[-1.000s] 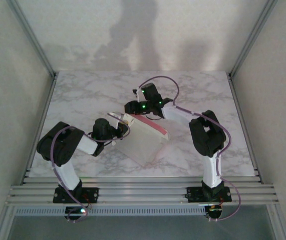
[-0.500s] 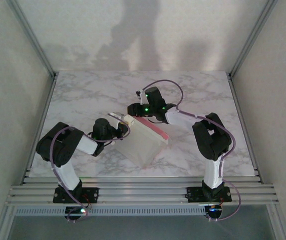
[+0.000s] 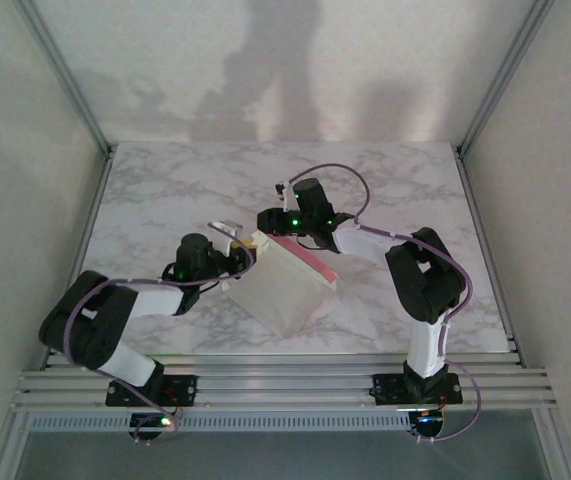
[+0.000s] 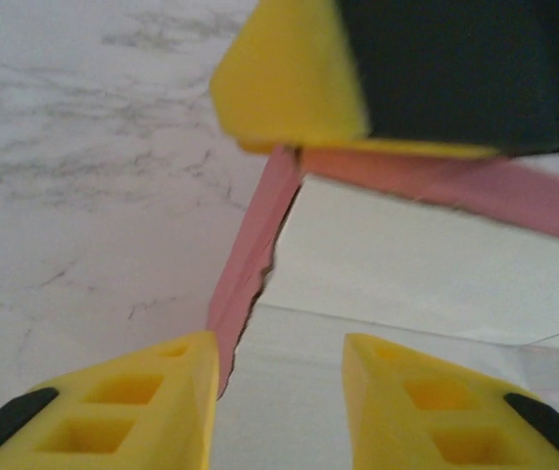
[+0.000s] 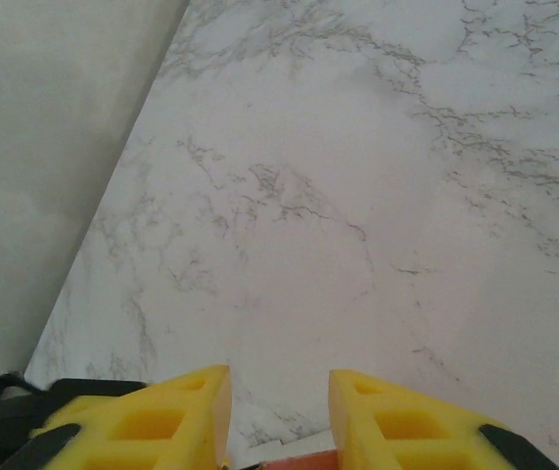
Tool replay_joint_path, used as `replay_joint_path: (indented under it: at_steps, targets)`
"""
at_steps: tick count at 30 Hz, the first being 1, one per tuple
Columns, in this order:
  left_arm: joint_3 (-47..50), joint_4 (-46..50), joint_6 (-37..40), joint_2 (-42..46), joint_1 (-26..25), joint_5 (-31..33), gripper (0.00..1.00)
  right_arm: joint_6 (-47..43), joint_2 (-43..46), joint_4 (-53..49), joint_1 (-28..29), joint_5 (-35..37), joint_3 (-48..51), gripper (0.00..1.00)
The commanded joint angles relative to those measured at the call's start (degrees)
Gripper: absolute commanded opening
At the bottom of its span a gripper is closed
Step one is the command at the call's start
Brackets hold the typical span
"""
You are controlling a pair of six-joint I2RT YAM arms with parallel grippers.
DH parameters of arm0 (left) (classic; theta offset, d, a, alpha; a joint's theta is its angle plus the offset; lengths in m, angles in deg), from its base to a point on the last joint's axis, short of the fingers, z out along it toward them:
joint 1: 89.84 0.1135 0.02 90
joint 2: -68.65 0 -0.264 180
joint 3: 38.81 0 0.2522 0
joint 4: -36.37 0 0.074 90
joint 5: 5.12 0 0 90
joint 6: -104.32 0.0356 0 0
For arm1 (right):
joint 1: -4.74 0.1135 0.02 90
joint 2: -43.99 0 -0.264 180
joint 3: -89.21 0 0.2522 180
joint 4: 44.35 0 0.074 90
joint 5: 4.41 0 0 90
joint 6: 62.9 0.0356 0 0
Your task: Fold the paper box
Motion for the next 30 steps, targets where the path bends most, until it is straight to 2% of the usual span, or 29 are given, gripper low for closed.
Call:
replay_joint_path:
  at_steps: [1,9,16,24,30]
  targets:
    - [0.30,6.59,-2.15,4.33,0.26,0.86,0.41,0.60,-0.11,-2.01,0.08,0.08,2.26,0.30]
    - [-1.31,11.81,-6.41,4.41,6.18,0.81,0.43,0.99,-0.14,-0.87,-0.18,-0.74,2.45,0.30]
    - [-4.63,12.52,-4.55,-0.47,8.81,-0.73,0.45,1.30,0.07,-0.33,-0.47,-1.64,2.55,0.32]
    - [-5.85,4.25,0.29,-9.90,8.88,-7.32,0.46,2.92,0.13,-0.50,-0.82,-2.92,2.06,0.33]
    - [-6.06,-0.16,1.40,-13.20,8.82,-12.19,0.46,3.05,0.40,-1.31,-0.84,-2.96,1.75,0.33]
